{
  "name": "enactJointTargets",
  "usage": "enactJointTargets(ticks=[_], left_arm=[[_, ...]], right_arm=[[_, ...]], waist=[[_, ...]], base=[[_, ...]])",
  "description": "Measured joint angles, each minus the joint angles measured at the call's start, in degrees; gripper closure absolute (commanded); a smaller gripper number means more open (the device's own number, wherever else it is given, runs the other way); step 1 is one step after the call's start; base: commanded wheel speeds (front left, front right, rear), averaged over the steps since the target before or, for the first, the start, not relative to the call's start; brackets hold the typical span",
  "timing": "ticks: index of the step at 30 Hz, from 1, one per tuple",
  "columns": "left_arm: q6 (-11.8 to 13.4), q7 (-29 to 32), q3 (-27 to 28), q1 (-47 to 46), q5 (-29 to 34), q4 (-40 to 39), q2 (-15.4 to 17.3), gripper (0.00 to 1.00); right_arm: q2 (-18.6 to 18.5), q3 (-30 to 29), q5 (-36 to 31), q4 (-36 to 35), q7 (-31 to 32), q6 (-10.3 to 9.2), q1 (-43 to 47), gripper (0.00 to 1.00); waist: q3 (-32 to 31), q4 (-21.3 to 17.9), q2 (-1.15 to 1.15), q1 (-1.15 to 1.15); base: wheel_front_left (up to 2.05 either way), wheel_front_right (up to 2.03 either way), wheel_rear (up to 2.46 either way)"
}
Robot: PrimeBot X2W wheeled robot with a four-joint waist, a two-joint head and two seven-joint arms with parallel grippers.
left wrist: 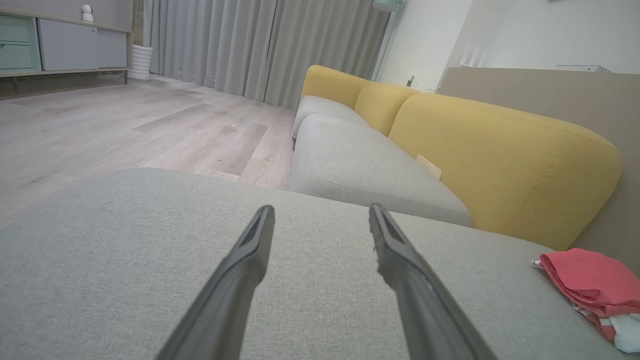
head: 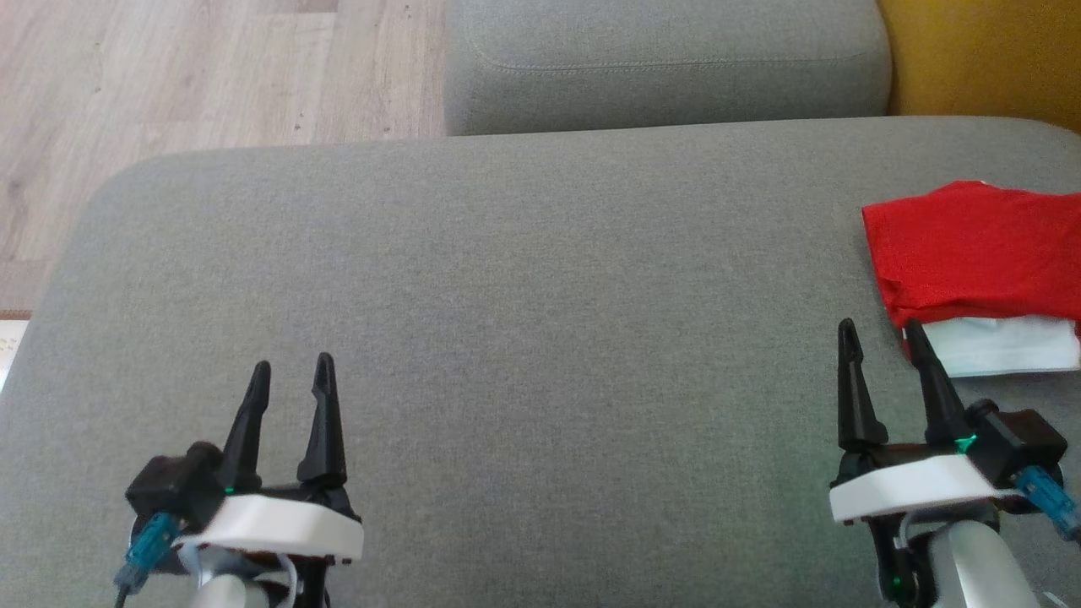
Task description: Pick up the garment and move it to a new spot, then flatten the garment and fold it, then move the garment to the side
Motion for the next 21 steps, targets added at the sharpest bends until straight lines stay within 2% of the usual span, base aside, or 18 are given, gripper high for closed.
enactJointTargets(ticks=[5, 6, 11, 21], left_arm=[[-0.2, 0.0, 0.5, 0.0, -1.5, 0.4, 0.0, 0.00], [-0.2, 0.0, 0.5, 0.0, -1.6, 0.6, 0.0, 1.00], [-0.2, 0.2, 0.3, 3.1, -2.0, 6.2, -0.2, 1.00], [-0.6, 1.6, 0.7, 3.3, -7.9, 6.5, -0.2, 1.00]], right_arm=[[0.0, 0.1, 0.0, 0.0, 0.0, 0.00, 0.0, 0.00], [0.0, 0.1, 0.0, 0.1, 0.0, 0.00, 0.0, 1.00], [0.2, 0.1, 0.3, 5.4, 0.3, 0.00, 3.5, 1.00], [0.2, -0.3, 6.7, 5.4, 1.8, 0.00, 3.7, 1.00]], waist=[[0.0, -0.1, 0.00, 0.00], [0.0, -0.1, 0.00, 0.00], [0.0, -0.2, 0.00, 0.00], [0.1, -0.4, 0.00, 0.00]], base=[[0.00, 0.00, 0.00], [0.00, 0.00, 0.00], [0.00, 0.00, 0.00], [0.00, 0.00, 0.00]])
